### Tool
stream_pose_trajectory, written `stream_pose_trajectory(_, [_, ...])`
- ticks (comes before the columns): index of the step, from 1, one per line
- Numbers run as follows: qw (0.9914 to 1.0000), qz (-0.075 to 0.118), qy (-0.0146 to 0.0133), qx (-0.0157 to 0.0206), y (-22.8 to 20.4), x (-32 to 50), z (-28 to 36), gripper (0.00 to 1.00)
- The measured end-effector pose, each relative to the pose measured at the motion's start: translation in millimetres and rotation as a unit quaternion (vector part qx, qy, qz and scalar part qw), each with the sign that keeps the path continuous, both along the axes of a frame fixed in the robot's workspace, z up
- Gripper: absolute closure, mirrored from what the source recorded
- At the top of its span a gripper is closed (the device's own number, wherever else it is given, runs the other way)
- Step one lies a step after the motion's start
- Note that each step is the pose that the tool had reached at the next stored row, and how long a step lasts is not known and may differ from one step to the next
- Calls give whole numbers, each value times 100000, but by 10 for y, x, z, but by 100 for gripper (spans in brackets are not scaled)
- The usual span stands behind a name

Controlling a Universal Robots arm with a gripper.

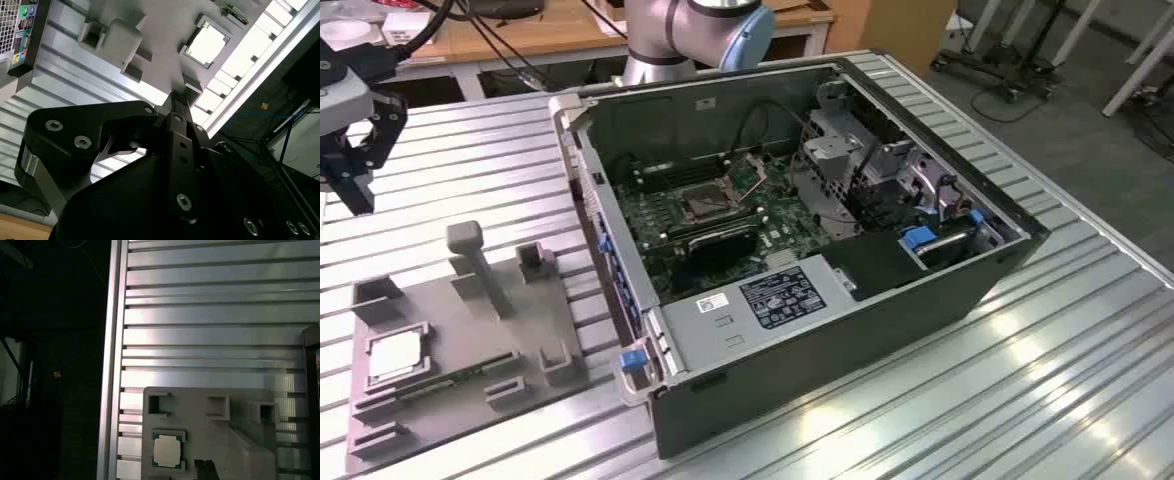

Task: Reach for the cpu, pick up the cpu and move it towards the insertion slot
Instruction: 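Reach for the cpu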

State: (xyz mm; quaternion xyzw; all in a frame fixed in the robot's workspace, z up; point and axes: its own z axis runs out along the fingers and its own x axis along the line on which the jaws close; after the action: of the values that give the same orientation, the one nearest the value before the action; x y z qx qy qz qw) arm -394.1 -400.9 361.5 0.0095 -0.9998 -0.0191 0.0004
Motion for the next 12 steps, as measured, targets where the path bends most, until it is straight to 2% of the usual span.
stream_pose_trajectory(12, [100000, 1, -6, 1, 0, -11, 1, 89])
